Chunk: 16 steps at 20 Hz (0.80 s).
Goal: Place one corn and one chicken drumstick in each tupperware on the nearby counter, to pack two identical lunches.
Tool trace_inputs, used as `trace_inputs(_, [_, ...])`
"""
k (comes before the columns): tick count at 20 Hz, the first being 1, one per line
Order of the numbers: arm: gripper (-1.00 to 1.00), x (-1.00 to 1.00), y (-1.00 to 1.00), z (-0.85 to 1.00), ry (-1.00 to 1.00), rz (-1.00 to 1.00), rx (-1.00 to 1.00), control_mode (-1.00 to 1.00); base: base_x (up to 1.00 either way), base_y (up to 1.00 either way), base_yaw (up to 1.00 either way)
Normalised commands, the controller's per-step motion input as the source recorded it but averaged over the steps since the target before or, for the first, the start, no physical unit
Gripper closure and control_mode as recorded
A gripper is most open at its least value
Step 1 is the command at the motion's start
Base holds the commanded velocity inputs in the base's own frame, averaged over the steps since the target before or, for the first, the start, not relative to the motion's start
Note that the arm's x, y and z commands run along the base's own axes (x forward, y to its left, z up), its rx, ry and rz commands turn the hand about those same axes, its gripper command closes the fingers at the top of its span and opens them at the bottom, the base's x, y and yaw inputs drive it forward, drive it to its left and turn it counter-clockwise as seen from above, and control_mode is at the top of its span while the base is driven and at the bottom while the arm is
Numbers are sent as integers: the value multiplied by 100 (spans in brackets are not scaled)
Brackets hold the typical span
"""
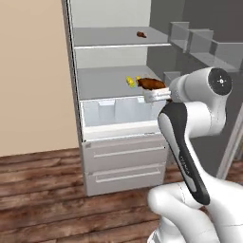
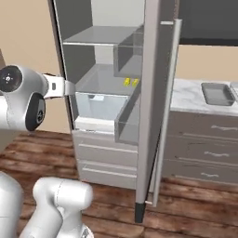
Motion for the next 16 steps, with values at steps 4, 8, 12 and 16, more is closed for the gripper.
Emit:
trace_inputs(4, [100,0,0,0,0,0,0,100,-100,-1,1])
trace_inputs(8, [100,0,0,0,0,0,0,100,-100,-29,0])
trace_inputs(12, [100,0,0,0,0,0,0,100,-82,-72,0])
trace_inputs(16, [100,0,0,0,0,0,0,100,-45,-99,-1])
